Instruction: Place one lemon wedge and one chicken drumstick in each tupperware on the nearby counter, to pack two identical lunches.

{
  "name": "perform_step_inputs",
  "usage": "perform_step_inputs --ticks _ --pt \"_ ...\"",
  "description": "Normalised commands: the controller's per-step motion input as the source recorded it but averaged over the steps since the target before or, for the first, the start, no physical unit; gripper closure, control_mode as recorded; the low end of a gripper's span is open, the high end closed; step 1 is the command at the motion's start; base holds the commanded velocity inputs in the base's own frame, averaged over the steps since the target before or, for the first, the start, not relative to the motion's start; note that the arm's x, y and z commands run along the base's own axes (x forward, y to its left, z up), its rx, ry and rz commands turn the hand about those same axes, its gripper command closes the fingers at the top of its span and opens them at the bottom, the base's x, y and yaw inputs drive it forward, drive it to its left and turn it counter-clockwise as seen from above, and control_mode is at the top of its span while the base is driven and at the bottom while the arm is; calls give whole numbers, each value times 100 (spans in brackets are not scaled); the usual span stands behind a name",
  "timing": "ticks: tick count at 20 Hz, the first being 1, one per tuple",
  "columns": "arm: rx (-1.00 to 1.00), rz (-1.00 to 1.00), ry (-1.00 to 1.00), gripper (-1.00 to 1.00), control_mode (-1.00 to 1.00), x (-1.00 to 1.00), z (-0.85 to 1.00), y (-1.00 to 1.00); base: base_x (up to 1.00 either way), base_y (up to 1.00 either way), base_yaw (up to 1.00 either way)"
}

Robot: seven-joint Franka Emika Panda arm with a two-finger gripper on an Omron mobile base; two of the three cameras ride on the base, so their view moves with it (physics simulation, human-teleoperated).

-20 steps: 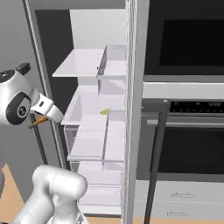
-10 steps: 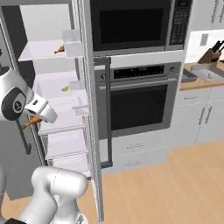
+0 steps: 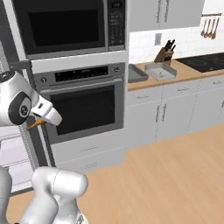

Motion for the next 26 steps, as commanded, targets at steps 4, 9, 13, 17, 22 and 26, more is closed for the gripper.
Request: perform_step_inputs --ticks 4,9,13,17,22,26 --pt "0 0 0 100 100 0 0 0 100 -100 0" --pt "0 0 0 100 100 0 0 0 100 -100 0" --pt "0 0 0 100 100 0 0 0 100 -98 0" --pt "0 0 0 100 100 0 0 0 100 -81 0" --pt "0 0 0 100 100 0 0 0 100 -78 0" --pt "0 0 0 100 100 0 0 0 100 -67 3"
